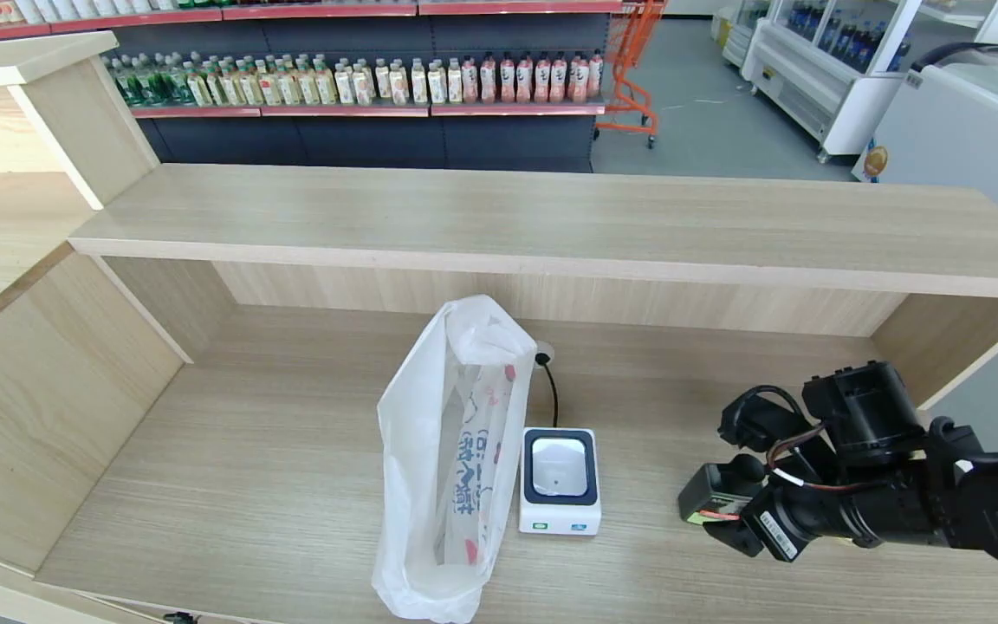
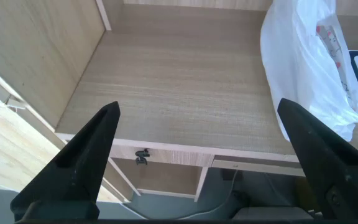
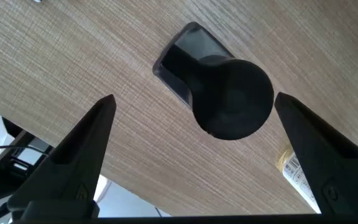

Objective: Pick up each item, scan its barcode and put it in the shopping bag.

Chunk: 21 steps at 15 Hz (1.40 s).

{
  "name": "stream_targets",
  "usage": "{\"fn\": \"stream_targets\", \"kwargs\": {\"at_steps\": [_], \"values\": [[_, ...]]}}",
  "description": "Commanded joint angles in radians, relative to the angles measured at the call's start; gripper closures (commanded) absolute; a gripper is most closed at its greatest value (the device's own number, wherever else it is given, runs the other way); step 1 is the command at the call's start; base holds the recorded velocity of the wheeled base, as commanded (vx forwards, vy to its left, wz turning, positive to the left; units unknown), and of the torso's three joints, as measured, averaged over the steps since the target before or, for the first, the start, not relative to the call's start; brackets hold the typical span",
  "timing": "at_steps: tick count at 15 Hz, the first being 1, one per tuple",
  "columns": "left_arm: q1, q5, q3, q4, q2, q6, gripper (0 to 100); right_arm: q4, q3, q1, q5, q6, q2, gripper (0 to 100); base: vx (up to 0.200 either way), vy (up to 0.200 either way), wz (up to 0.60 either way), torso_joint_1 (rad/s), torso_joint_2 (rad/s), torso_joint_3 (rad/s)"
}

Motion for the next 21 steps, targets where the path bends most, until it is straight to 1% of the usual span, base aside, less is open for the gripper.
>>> {"fn": "stream_targets", "kwargs": {"at_steps": [1, 3, 5, 6, 10, 12, 13, 15, 18, 21], "values": [[0.001, 0.0, 0.0, 0.0, 0.0, 0.0, 0, -0.002, -0.002, -0.008, 0.002, 0.0, 0.017, 0, 0.0, 0.0, 0.0, 0.0, 0.0, 0.0], [0.0, 0.0, 0.0, 0.0, 0.0, 0.0, 0, -0.07, -0.001, -0.013, 0.016, 0.001, 0.048, 0, 0.0, 0.0, 0.0, 0.0, 0.0, 0.0], [0.0, 0.0, 0.0, 0.0, 0.0, 0.0, 0, -0.12, -0.002, -0.018, 0.097, -0.002, 0.08, 0, 0.0, 0.0, 0.0, 0.0, 0.0, 0.0], [0.0, 0.0, 0.0, 0.0, 0.0, 0.0, 0, -0.136, -0.001, -0.018, 0.109, -0.005, 0.091, 0, 0.0, 0.0, 0.0, 0.0, 0.0, 0.0], [0.0, 0.0, 0.0, 0.0, 0.0, 0.0, 0, -0.205, -0.002, -0.019, 0.111, -0.025, 0.137, 0, 0.0, 0.0, 0.0, 0.0, 0.0, 0.0], [0.0, 0.0, 0.0, 0.0, 0.0, 0.0, 0, -0.217, 0.003, -0.019, 0.113, -0.025, 0.145, 0, 0.0, 0.0, 0.0, 0.0, 0.0, 0.0], [0.0, 0.0, 0.0, 0.0, 0.0, 0.0, 0, -0.218, 0.004, -0.018, 0.114, -0.025, 0.154, 100, 0.0, 0.0, 0.0, 0.0, 0.0, 0.0], [0.0, 0.0, 0.0, 0.0, 0.0, 0.0, 0, -0.221, -0.004, -0.018, 0.114, -0.026, 0.168, 100, 0.0, 0.0, 0.0, 0.0, 0.0, 0.0], [0.0, 0.0, 0.0, 0.0, 0.0, 0.0, 0, -0.263, -0.013, -0.013, 0.117, -0.015, 0.169, 100, 0.0, 0.0, 0.0, 0.0, 0.0, 0.0], [0.0, 0.0, 0.0, 0.0, 0.0, 0.0, 0, -0.284, 0.01, -0.015, 0.152, 0.041, 0.073, 100, 0.0, 0.0, 0.0, 0.0, 0.0, 0.0]]}}
